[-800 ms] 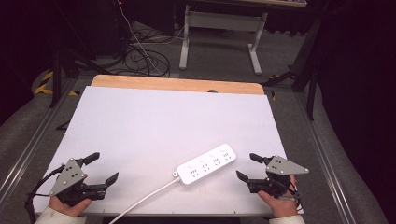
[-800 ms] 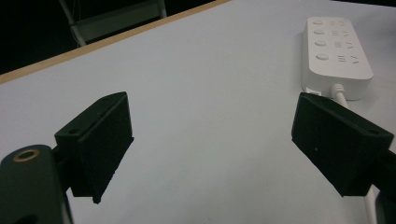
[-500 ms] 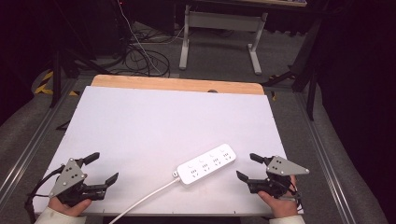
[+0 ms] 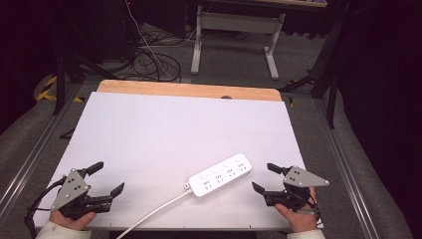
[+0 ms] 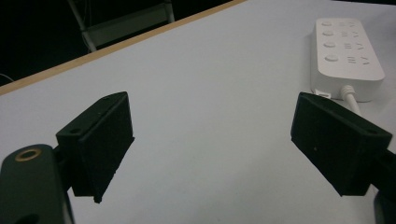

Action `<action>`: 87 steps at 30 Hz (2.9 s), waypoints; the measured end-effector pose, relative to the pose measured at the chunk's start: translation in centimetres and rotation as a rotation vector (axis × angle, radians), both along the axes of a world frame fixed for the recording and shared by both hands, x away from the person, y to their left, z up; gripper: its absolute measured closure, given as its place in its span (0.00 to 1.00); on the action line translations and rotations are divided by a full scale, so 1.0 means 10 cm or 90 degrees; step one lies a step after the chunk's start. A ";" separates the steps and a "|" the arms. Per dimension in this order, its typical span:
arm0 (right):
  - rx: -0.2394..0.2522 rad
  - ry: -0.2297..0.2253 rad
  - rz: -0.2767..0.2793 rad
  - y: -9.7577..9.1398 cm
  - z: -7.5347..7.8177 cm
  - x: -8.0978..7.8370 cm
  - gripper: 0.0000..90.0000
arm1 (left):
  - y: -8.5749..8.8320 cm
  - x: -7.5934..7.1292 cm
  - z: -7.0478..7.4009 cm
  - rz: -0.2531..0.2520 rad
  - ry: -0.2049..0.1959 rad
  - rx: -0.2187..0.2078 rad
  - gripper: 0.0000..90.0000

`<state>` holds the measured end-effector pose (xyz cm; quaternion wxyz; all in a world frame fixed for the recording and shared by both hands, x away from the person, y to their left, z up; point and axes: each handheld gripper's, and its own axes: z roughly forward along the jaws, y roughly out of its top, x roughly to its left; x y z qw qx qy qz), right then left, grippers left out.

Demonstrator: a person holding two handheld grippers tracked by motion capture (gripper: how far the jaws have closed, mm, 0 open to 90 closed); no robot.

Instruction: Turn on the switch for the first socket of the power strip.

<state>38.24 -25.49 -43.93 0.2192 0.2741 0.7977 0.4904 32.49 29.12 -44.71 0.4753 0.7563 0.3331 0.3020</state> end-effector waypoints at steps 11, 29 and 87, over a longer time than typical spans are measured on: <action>-0.017 0.010 0.029 0.10 0.14 0.01 0.43 | -0.01 -0.01 0.00 0.002 0.001 0.003 0.15; -0.045 0.032 0.081 0.50 0.41 0.17 0.53 | -0.04 -0.01 -0.01 -0.002 -0.004 0.017 0.16; -0.117 0.119 0.213 1.65 0.38 0.66 0.70 | -0.04 0.00 -0.01 -0.012 -0.002 0.023 0.16</action>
